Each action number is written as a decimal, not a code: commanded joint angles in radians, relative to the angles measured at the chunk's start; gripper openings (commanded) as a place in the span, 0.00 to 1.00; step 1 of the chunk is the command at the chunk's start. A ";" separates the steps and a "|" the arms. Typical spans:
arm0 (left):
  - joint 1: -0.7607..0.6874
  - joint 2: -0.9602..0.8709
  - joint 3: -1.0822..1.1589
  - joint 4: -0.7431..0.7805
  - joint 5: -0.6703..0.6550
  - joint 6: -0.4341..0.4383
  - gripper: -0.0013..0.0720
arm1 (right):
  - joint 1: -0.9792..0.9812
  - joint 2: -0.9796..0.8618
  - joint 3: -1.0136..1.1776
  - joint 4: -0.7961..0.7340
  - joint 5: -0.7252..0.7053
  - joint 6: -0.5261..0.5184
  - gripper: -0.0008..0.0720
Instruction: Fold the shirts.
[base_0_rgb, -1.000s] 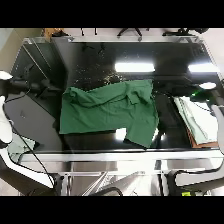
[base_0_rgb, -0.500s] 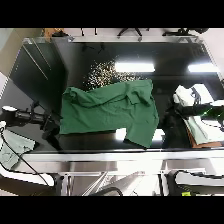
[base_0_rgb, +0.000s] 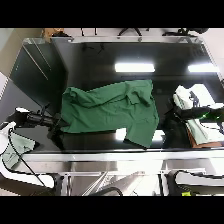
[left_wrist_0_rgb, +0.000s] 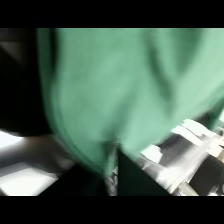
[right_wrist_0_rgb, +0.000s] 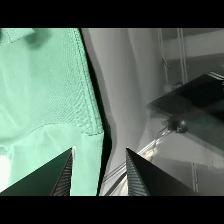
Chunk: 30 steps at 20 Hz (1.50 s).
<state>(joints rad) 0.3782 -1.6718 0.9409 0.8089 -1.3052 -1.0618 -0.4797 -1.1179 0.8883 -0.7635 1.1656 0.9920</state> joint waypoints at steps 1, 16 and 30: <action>-0.008 0.003 0.020 -0.016 0.003 0.015 0.03 | 0.021 -0.033 -0.001 -0.001 0.001 -0.001 0.54; -0.003 0.218 0.175 -0.281 -0.217 0.038 0.03 | 0.198 0.002 0.228 0.306 0.079 -0.145 0.04; 0.386 0.866 0.930 -0.754 -0.086 -0.053 0.03 | 0.074 0.536 0.951 0.378 -0.147 -0.222 0.04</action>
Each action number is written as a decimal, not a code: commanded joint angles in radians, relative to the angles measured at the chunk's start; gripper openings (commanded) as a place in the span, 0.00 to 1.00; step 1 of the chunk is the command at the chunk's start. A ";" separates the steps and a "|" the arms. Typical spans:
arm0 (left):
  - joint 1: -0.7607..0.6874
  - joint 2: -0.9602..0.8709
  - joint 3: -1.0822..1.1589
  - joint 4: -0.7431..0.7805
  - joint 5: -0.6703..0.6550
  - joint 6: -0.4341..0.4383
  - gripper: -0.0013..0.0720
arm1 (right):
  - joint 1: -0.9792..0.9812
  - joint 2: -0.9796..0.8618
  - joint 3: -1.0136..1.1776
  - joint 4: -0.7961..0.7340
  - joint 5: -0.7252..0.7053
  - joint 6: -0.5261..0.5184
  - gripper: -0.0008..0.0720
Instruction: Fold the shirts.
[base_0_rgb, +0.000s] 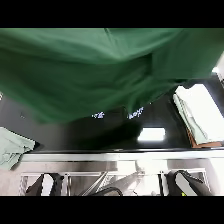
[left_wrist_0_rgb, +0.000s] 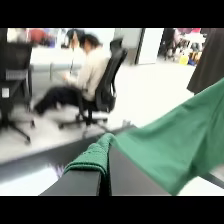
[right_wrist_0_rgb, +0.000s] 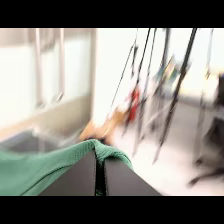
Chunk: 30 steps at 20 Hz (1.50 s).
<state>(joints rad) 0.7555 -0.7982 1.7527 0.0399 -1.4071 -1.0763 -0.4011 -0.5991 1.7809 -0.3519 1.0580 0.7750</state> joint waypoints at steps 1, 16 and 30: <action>-0.035 -0.051 0.152 0.101 -0.009 -0.066 0.03 | -0.005 -0.010 0.058 -0.041 -0.029 0.008 0.04; -0.574 -1.082 -0.042 0.693 0.172 -0.029 0.03 | 0.172 -1.014 -0.149 0.000 -0.135 0.010 0.04; -0.568 -1.379 0.254 0.826 0.043 -0.157 0.03 | 0.114 -1.170 -0.005 -0.267 0.075 0.120 0.04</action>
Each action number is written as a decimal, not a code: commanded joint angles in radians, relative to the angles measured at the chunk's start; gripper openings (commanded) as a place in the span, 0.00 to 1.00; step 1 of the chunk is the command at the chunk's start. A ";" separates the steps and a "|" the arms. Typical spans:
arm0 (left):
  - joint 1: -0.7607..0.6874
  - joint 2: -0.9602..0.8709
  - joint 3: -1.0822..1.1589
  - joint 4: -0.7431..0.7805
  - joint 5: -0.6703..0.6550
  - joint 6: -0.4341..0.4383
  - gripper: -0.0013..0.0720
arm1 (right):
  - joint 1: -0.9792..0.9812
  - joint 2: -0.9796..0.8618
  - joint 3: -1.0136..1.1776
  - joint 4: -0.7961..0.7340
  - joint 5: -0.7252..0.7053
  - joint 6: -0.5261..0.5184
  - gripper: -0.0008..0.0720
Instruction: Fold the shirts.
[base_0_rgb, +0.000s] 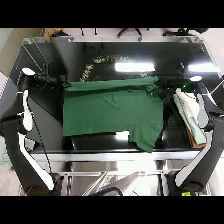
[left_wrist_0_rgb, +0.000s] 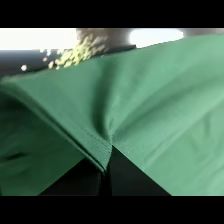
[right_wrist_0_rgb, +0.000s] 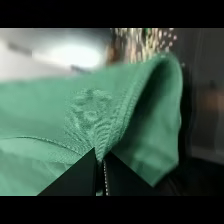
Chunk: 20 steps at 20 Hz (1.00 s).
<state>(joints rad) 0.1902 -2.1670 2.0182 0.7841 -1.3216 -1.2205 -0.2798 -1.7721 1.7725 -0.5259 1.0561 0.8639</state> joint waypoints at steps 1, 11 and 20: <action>-0.005 -0.010 -0.022 0.109 -0.049 -0.018 0.03 | -0.006 0.003 0.003 -0.116 0.090 0.032 0.04; -0.032 -0.014 -0.015 0.138 -0.029 -0.019 0.06 | 0.016 0.008 0.003 -0.194 0.068 0.056 0.19; 0.139 0.203 -0.159 0.143 -0.308 -0.159 0.57 | -0.116 0.323 -0.026 -0.370 0.330 0.262 0.51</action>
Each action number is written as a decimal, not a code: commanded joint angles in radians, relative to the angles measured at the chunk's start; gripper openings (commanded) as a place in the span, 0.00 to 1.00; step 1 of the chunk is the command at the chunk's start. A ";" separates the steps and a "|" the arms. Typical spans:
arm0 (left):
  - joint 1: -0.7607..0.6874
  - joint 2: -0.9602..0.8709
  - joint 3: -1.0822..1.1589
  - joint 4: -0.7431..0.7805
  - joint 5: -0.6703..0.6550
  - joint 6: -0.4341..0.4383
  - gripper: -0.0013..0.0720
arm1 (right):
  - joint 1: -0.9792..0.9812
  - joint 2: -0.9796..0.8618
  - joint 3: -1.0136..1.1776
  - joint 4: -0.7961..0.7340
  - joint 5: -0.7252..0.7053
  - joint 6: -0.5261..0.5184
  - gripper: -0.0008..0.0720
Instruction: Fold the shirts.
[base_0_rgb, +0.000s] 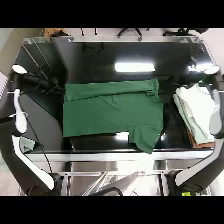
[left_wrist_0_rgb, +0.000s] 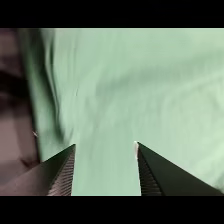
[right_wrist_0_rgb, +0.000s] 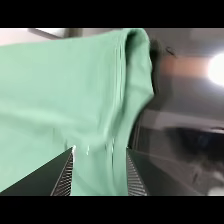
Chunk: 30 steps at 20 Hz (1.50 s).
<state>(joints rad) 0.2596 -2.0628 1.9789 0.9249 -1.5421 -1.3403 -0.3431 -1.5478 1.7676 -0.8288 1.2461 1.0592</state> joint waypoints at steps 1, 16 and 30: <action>0.100 0.160 -0.221 0.016 -0.093 -0.039 0.57 | -0.075 0.139 -0.058 -0.073 0.174 0.068 0.51; 0.089 0.597 -1.249 -0.011 0.446 0.174 0.57 | -0.236 0.701 -1.039 -0.021 0.090 0.119 0.53; -0.043 0.542 -1.090 -0.007 0.383 0.176 0.03 | -0.174 0.629 -1.266 0.045 -0.027 0.055 0.70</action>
<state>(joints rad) 0.2222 -1.5215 0.8783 0.9306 -1.1332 -1.1652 -0.5220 -0.8764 0.5175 -0.7876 1.2442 1.1404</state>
